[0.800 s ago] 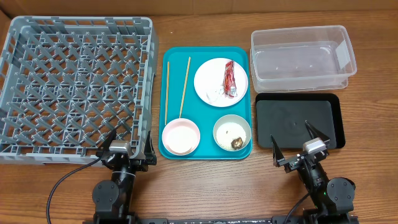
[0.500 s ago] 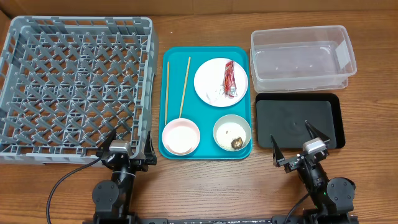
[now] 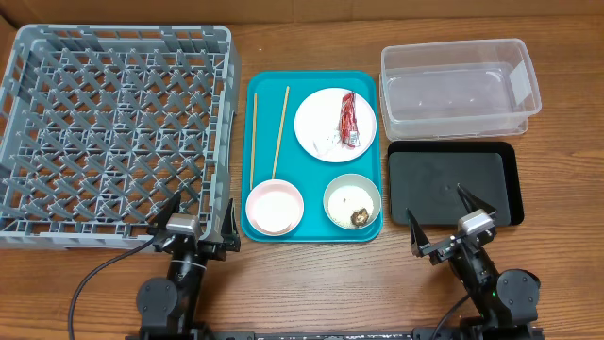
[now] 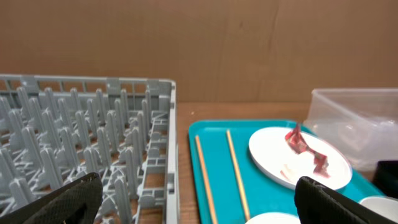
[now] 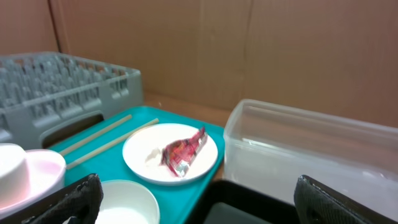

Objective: Sort waste into correct bins and load items into the dishwasher
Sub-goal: 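Move the right gripper over the white plate toward the red wrapper, then grasp the red snack wrapper on the plate with the right gripper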

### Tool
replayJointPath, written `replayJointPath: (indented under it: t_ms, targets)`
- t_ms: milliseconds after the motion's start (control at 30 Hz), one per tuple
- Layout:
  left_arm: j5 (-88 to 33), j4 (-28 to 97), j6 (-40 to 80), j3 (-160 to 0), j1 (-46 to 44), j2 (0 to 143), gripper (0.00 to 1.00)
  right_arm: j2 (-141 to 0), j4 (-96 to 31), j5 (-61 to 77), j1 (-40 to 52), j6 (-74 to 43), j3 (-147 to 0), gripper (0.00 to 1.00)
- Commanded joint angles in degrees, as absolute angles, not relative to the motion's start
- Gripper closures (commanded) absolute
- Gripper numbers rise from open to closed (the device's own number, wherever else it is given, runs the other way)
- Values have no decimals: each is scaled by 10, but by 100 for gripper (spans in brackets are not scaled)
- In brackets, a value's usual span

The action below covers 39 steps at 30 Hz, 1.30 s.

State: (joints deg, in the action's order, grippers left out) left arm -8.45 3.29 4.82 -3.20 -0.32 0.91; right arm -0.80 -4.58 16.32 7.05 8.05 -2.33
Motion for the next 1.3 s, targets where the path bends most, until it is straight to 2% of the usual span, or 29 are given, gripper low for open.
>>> replayJointPath:
  t_ms: [0, 233, 467, 533, 633, 733, 800, 867, 1067, 1267]
  targets:
    - [-102, 59, 75, -118, 0, 21, 0, -6, -61, 176, 68, 56, -96, 0]
    - [-146, 141, 117, -293, 0, 158, 0, -128, -212, 177, 68, 55, -279, 0]
    - [-255, 335, 116, -573, 0, 404, 0, -411, -504, 178, 68, 55, -567, 0]
    - [-288, 435, 116, -685, 0, 500, 0, -522, -590, 208, 68, 53, -678, 0]
    - [-290, 525, 115, -776, 0, 579, 0, -616, -634, 328, 68, 50, -767, 0]
    - [-291, 589, 107, -830, 0, 635, 0, -688, -622, 440, 68, 48, -808, 0]
    - [-297, 621, 107, -848, 0, 657, 0, -723, -612, 443, 76, 41, -818, 0]
    - [-300, 639, 107, -853, 0, 669, 0, -763, -607, 396, 102, 16, -827, 0]
    - [-375, 640, 80, -871, 0, 661, 0, -874, -586, 117, 239, -26, -849, 0]
    - [-365, 655, 68, -944, 0, 627, 0, -976, -476, 110, 272, -46, -849, 0]
